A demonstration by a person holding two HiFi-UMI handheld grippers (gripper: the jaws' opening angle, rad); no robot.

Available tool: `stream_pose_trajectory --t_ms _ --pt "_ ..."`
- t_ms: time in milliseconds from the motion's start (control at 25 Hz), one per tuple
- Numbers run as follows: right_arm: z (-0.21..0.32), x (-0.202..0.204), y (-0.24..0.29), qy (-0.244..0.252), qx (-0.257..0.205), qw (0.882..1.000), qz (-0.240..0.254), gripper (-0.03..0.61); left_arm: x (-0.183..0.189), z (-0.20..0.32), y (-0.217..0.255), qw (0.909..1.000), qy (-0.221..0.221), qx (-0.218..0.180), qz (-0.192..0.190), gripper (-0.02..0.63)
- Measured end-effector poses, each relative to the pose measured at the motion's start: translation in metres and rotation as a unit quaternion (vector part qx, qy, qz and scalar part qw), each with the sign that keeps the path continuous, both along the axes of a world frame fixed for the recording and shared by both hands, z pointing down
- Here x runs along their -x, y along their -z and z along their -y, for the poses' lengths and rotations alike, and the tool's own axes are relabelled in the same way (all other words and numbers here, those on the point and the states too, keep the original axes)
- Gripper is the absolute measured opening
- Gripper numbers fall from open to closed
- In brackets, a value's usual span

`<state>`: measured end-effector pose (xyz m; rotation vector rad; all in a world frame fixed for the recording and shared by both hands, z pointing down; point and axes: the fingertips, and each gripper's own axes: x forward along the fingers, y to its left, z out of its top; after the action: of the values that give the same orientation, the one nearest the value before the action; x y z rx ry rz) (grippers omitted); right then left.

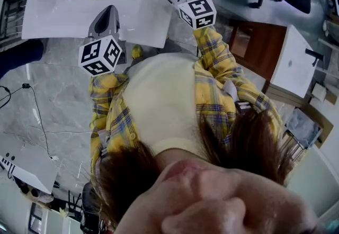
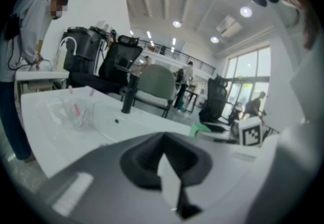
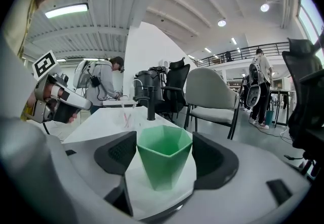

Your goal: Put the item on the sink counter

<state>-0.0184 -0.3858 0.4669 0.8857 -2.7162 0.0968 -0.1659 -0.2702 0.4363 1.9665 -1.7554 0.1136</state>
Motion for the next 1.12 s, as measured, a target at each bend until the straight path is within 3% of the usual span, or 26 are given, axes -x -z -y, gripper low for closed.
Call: stream_pose_trajectory --t_ms 800,1120 --pt "-0.030 -0.006 0.063 -0.032 -0.047 0.998 0.030 0.310 0.001 -0.006 0.012 0.9994 -0.024 -0.023 -0.004 0.006" --pt "-0.047 0.006 0.076 -0.021 -0.027 0.998 0.056 0.310 0.004 -0.009 0.016 0.9992 -0.021 -0.032 -0.007 0.006"
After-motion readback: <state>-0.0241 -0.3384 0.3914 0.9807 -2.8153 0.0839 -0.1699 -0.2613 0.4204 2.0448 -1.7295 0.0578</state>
